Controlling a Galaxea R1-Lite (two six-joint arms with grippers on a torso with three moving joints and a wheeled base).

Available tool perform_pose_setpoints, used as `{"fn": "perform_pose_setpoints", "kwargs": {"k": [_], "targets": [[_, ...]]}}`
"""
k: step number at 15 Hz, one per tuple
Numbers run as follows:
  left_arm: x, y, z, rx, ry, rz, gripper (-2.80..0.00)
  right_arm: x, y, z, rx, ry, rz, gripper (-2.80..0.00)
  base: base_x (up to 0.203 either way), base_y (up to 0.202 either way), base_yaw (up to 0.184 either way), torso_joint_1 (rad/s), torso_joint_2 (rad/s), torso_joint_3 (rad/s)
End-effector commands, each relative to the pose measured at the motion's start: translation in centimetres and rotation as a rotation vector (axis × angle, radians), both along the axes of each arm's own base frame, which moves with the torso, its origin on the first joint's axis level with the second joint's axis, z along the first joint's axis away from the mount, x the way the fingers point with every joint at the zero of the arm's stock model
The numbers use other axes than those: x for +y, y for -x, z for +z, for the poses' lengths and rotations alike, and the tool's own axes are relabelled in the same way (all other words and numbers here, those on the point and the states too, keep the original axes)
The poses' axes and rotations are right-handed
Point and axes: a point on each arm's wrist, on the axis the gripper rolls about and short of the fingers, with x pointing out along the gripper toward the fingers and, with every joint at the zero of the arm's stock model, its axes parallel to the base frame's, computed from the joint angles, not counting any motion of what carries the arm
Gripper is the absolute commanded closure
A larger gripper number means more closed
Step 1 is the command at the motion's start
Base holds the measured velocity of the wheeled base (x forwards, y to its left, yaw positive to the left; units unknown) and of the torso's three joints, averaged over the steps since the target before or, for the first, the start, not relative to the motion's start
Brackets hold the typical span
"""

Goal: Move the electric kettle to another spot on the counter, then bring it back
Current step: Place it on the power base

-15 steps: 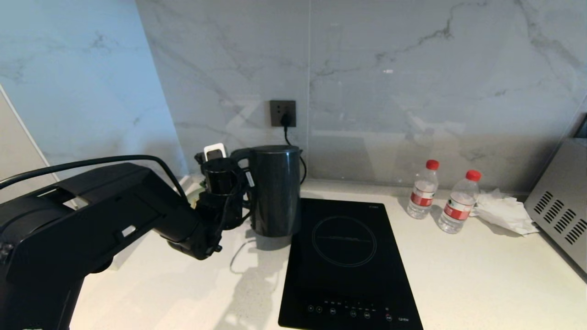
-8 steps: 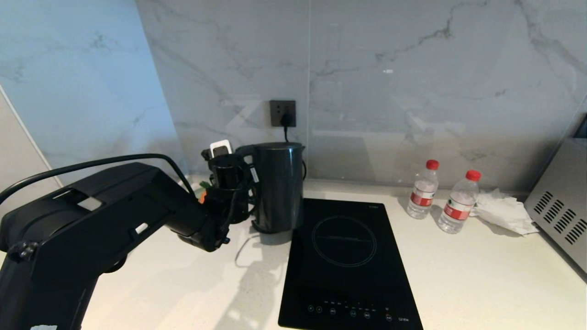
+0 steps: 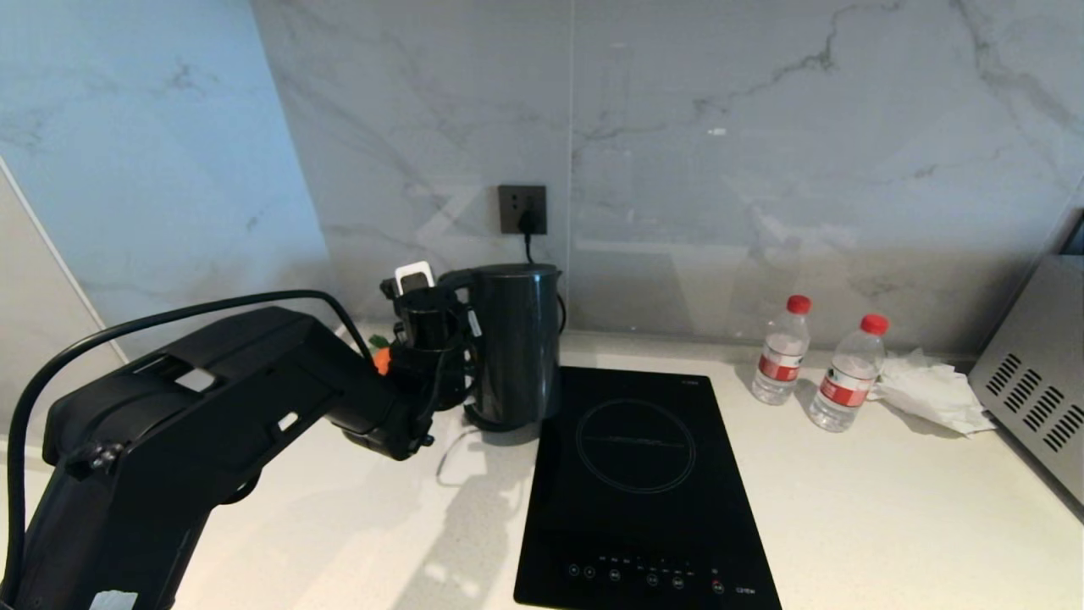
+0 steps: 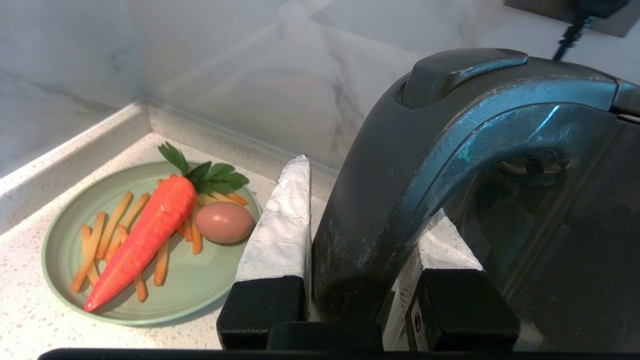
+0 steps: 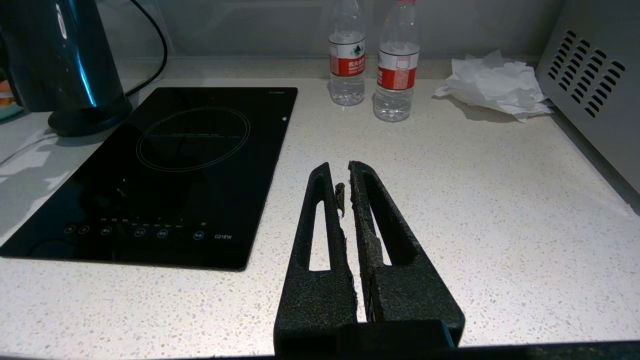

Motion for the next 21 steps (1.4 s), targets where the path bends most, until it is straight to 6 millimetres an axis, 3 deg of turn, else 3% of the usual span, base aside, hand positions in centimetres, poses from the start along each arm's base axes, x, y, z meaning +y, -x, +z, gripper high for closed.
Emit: {"fn": "perform_pose_setpoints", "kwargs": {"k": [1,9,21], "targets": [[-0.2,-0.4,-0.4,0.005,-0.001,0.003,0.0,0.0,0.0,0.0,-0.002,0.0,0.0,0.0,0.0,0.0,0.0,0.0,0.0,0.0],[-0.6,-1.2,0.1,-0.011,0.006,0.012,0.0,0.0,0.0,0.0,-0.001,0.0,0.0,0.0,0.0,0.0,0.0,0.0,0.0,0.0],[-1.4,-2.8,-0.9,-0.001,0.001,0.015,0.0,0.0,0.0,0.0,-0.002,0.0,0.0,0.0,0.0,0.0,0.0,0.0,0.0,0.0]]}}
